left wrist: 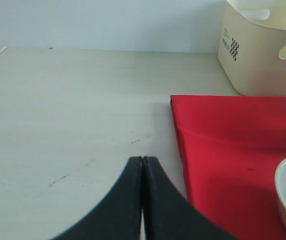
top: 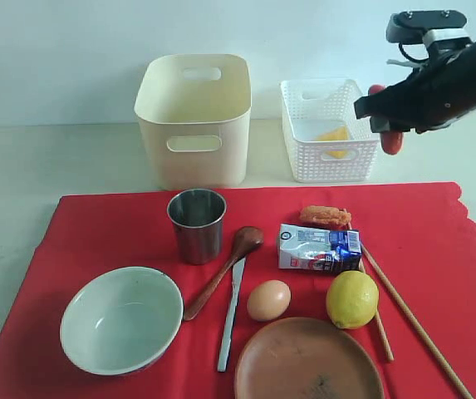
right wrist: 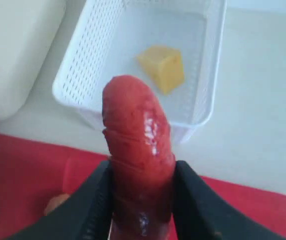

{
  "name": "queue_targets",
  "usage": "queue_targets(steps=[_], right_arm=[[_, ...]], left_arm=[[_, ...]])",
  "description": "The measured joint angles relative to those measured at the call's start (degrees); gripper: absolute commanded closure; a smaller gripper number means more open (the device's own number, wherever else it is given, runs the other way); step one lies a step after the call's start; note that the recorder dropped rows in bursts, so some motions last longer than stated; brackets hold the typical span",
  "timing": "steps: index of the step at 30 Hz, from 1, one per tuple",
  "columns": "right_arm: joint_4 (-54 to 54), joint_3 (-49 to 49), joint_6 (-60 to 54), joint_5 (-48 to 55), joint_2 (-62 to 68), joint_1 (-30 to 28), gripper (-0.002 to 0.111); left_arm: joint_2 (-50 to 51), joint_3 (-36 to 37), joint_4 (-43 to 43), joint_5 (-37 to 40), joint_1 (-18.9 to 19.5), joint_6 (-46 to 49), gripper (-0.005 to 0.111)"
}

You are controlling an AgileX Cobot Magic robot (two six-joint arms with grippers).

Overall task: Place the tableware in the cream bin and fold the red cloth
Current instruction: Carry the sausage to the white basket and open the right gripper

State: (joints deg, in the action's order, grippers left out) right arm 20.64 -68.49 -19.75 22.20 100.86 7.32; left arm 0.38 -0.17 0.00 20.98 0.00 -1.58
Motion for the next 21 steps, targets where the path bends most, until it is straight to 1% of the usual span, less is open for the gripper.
queue_targets(steps=[3,8,21], right_arm=[[0.0,-1.4,0.0,-1.7,0.3,0.0,0.108],[0.5,-6.9,0.2,-2.4,3.5,0.0,0.108],[3.4,-22.9,0.8,-1.8,20.7,0.0,0.108]], left_arm=[[0.0,0.0,0.0,0.0,0.0,0.0,0.107],[0.0,0.0,0.0,0.0,0.0,0.0,0.107],[0.0,0.0,0.0,0.0,0.0,0.0,0.107]])
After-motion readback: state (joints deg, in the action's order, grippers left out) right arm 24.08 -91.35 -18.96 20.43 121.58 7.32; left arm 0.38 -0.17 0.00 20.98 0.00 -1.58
